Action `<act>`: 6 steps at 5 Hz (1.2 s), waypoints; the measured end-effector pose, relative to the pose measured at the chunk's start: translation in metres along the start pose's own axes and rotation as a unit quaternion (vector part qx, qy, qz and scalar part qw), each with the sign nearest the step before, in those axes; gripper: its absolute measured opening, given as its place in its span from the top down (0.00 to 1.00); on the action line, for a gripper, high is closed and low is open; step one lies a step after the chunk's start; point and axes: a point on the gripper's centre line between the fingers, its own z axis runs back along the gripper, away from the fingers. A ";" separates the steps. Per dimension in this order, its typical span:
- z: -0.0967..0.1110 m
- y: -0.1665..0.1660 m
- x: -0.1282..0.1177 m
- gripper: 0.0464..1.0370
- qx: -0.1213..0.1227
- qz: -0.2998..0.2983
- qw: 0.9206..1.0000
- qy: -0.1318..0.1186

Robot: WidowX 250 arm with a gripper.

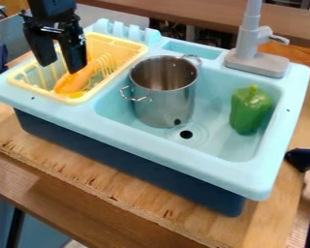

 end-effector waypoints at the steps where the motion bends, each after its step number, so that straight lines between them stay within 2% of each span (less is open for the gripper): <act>1: -0.011 0.000 0.001 0.04 -0.012 0.003 1.000 0.012; 2: -0.017 0.006 0.012 0.04 -0.032 0.027 0.999 -0.010; 3: -0.012 0.013 0.019 0.04 -0.021 0.043 0.998 -0.028; 4: -0.004 0.017 0.024 0.04 0.020 0.051 0.998 -0.024; 5: -0.016 0.020 0.026 0.04 0.054 0.065 0.996 0.016; 6: -0.028 0.026 0.031 0.04 0.057 0.074 0.995 0.039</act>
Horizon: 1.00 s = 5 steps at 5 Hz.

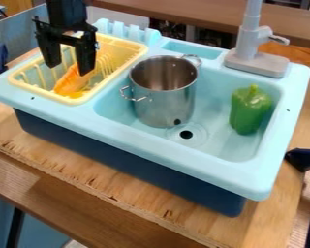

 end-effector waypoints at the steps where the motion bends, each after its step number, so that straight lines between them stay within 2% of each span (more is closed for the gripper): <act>1: -0.008 0.003 0.009 0.04 0.000 0.005 1.000 0.001; 3: -0.029 0.006 0.018 0.07 0.001 0.000 1.000 0.002; 4: -0.037 0.009 0.018 0.33 0.003 0.000 1.000 0.011; 5: -0.041 0.016 0.018 0.46 0.010 0.004 1.000 0.014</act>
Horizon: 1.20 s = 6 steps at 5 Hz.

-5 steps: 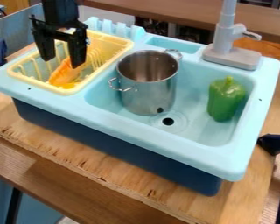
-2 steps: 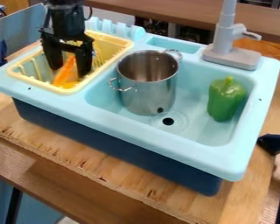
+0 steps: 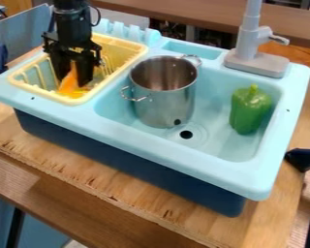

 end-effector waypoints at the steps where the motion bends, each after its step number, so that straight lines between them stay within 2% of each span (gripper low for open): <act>1: 0.002 -0.001 -0.005 0.46 -0.007 0.000 1.000 0.000; 2: 0.028 -0.007 -0.019 0.47 -0.037 -0.010 0.999 -0.034; 3: 0.082 -0.023 -0.032 0.47 -0.051 -0.025 0.992 -0.109; 4: 0.103 -0.033 -0.042 0.47 -0.058 -0.043 0.988 -0.136; 5: 0.103 -0.060 -0.042 0.47 -0.073 -0.091 0.984 -0.135; 6: 0.097 -0.100 -0.040 0.47 -0.103 -0.142 0.975 -0.133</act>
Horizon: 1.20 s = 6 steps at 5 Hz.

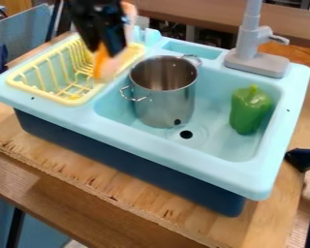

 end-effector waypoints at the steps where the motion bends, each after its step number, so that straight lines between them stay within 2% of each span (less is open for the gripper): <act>1: -0.013 -0.039 0.010 0.47 -0.045 -0.053 0.998 0.002; 2: -0.024 -0.075 0.014 0.47 -0.098 -0.083 0.992 0.014; 3: -0.026 -0.091 0.007 0.47 -0.132 -0.070 0.988 0.033; 4: -0.028 -0.089 0.003 0.47 -0.126 -0.067 0.989 0.043; 5: -0.043 -0.085 0.003 0.47 -0.126 -0.056 0.989 0.058; 6: -0.054 -0.083 0.009 0.47 -0.127 -0.045 0.989 0.061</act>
